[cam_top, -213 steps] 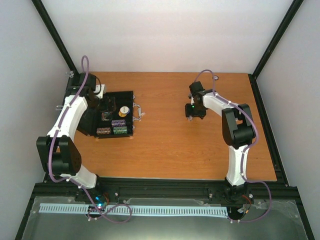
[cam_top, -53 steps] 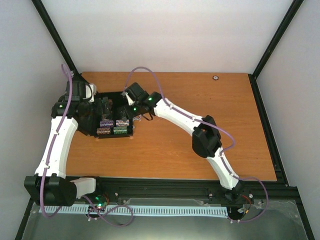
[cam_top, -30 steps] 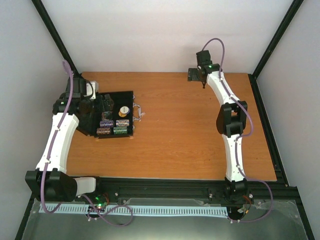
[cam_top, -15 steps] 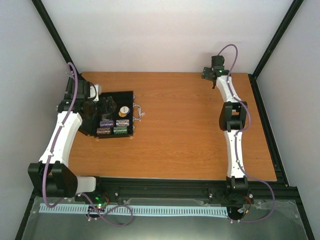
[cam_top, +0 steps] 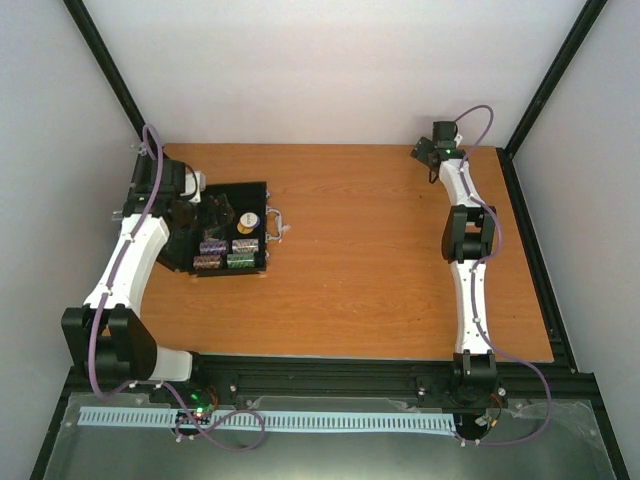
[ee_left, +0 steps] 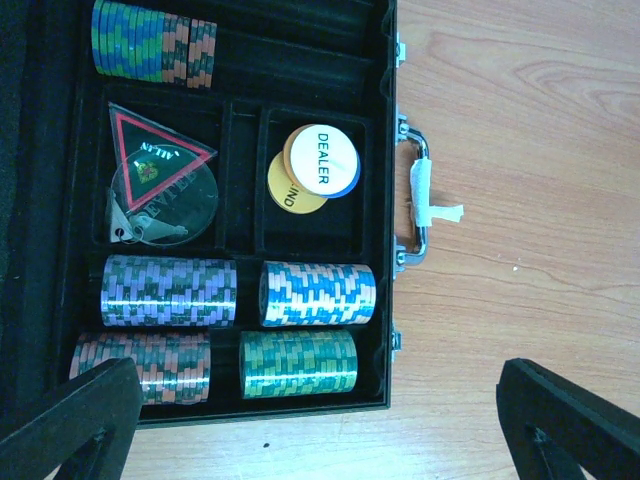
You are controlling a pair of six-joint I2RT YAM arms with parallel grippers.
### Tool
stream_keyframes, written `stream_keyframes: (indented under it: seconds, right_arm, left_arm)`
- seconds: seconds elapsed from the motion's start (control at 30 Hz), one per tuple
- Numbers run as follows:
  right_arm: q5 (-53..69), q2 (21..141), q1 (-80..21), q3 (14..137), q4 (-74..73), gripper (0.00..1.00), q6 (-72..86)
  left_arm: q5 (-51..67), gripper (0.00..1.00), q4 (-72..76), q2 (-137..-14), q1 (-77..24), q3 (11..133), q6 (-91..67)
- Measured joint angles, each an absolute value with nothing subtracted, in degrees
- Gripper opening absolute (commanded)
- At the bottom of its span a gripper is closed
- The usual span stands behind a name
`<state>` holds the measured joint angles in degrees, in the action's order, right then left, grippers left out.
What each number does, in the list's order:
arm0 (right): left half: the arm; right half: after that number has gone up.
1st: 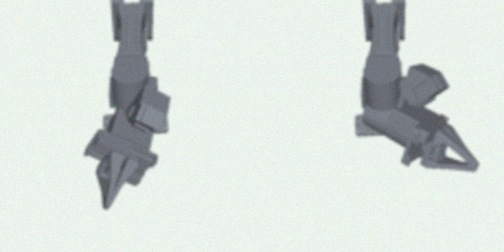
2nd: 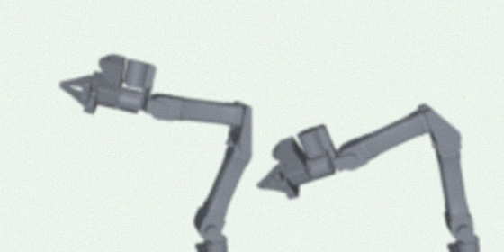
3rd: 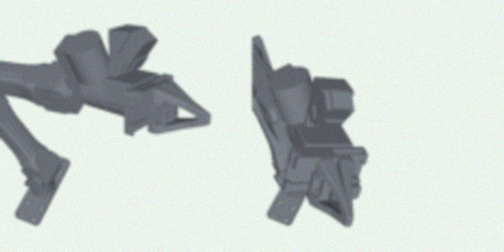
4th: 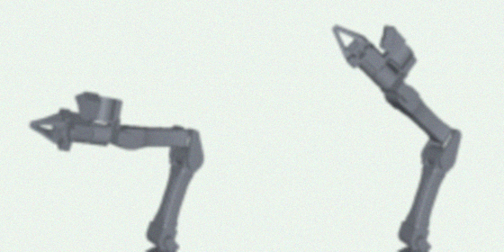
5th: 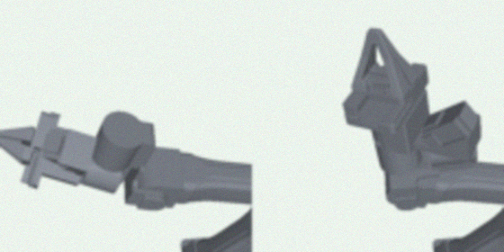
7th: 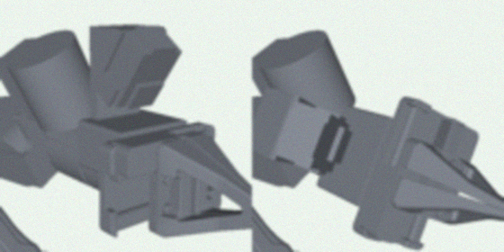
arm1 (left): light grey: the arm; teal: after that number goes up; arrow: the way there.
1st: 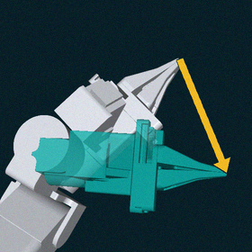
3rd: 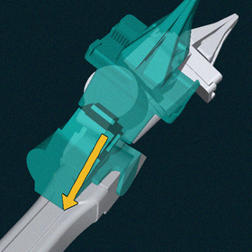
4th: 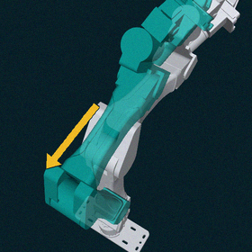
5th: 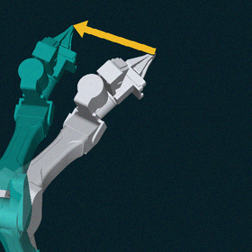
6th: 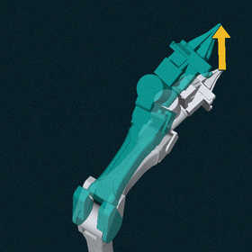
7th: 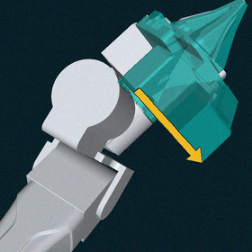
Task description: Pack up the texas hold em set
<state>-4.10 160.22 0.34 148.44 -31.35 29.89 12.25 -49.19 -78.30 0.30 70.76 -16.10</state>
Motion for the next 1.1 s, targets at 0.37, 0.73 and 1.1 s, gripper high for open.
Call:
stream_keyframes:
  seconds: [0.37, 0.73, 1.1]
  right_arm:
    - [-4.05, 160.79, 0.36, 149.73, -31.33, 0.42, 35.18]
    - [-2.98, 160.79, 0.40, 149.73, -31.51, 0.15, 36.25]
    - [-0.45, 150.61, -2.63, 140.46, -38.19, 0.79, 31.75]
  left_arm:
    - [12.19, 1.00, -49.23, -79.90, 0.27, 72.20, -16.10]
    - [11.99, 1.00, -49.60, -80.53, 0.27, 73.03, -15.59]
    - [12.05, 1.00, -50.87, -81.93, 0.27, 75.24, -15.51]
